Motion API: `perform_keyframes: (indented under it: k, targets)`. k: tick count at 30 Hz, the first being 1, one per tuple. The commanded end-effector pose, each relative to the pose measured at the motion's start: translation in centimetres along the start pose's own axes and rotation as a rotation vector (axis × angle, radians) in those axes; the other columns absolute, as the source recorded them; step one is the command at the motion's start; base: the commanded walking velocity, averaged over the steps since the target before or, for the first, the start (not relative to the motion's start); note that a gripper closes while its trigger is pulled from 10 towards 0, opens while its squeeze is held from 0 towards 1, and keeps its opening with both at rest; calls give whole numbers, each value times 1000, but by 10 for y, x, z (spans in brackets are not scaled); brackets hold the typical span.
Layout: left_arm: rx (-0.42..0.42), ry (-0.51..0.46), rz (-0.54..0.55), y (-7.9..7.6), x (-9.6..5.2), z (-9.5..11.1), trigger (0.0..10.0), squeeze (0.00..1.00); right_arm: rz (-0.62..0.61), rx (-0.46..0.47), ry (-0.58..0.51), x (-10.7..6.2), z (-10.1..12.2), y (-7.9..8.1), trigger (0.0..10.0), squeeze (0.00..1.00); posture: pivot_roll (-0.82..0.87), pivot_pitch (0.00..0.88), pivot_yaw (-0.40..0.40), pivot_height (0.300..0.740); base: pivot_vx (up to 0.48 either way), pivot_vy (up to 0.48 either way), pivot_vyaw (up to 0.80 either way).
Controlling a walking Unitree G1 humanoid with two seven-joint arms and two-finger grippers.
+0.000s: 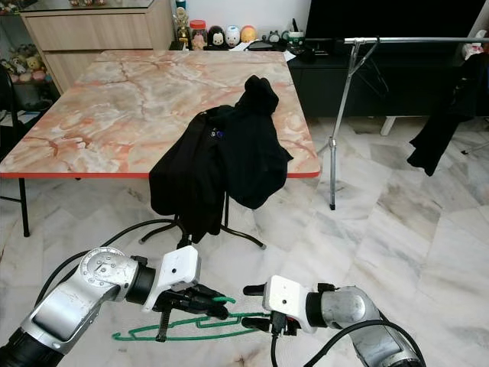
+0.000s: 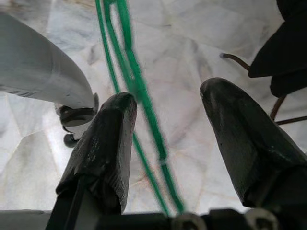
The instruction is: Hang hanger
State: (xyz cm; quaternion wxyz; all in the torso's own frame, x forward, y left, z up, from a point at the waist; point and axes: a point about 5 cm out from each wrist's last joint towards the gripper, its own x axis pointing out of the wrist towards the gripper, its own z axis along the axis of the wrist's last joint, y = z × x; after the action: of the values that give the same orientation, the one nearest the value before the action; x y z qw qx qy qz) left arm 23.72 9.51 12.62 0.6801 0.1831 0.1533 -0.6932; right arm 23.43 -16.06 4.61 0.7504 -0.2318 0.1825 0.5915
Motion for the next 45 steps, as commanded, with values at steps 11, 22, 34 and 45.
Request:
perform_keyframes:
  k: [11,22,34,45]
  targets:
    - [22,-4,-1,1,0,6,10000,0,51,42,-27,0,-1,3,8784,0,16,0,-29,740,0,0,0]
    - [32,-6,14,4,-2,8,10000,0,51,51,-20,3,-3,4,0,0,16,0,-29,740,0,0,0]
    - [38,-7,5,3,-1,9,10000,0,40,58,-14,10,-4,6,0,0,17,0,-29,740,0,0,0]
    - [51,-92,13,4,-1,22,10000,0,34,65,-25,13,-4,7,0,0,17,0,-30,740,0,0,0]
